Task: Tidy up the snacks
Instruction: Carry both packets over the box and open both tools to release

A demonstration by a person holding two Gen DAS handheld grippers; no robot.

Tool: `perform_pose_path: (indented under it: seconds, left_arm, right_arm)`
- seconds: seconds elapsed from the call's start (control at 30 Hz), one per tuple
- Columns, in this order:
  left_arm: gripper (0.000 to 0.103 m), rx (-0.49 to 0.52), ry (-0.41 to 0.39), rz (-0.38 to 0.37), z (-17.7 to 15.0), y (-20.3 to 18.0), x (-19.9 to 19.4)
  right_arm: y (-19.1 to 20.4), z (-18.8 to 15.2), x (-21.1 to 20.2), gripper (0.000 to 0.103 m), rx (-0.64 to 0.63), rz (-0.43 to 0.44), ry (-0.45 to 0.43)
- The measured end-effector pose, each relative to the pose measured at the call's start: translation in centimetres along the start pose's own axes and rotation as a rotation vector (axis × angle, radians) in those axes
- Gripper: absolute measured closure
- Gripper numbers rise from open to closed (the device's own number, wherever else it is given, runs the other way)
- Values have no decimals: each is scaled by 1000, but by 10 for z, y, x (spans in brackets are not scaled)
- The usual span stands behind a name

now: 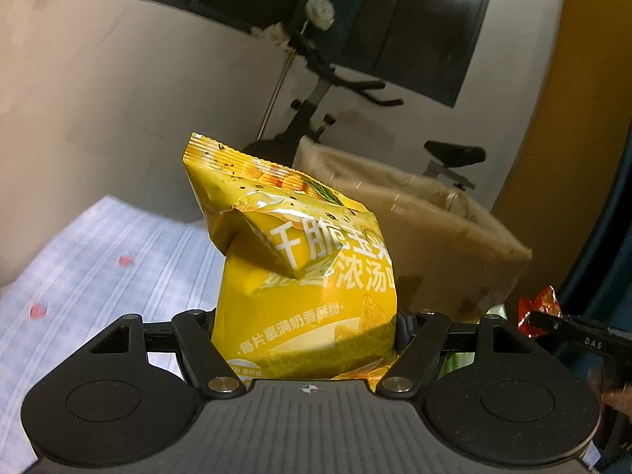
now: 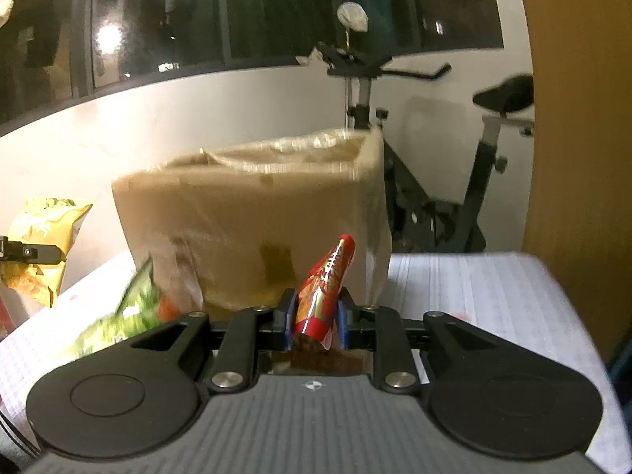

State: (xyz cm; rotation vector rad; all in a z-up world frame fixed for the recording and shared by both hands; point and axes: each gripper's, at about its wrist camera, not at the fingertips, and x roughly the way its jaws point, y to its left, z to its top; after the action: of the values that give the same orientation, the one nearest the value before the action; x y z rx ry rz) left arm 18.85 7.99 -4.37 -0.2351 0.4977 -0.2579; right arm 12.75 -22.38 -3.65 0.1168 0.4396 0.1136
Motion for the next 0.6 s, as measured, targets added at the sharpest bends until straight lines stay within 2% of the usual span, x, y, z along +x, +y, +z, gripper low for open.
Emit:
perform_pose_path:
  seconds: [0.37, 0.6]
  left_arm:
    - [28, 77, -79, -81, 41, -36, 11]
    - [28, 121, -99, -119, 59, -59, 31]
  right_arm:
    - [2, 50, 4, 81, -90, 19, -93]
    - [12, 75, 15, 81, -146, 49, -133]
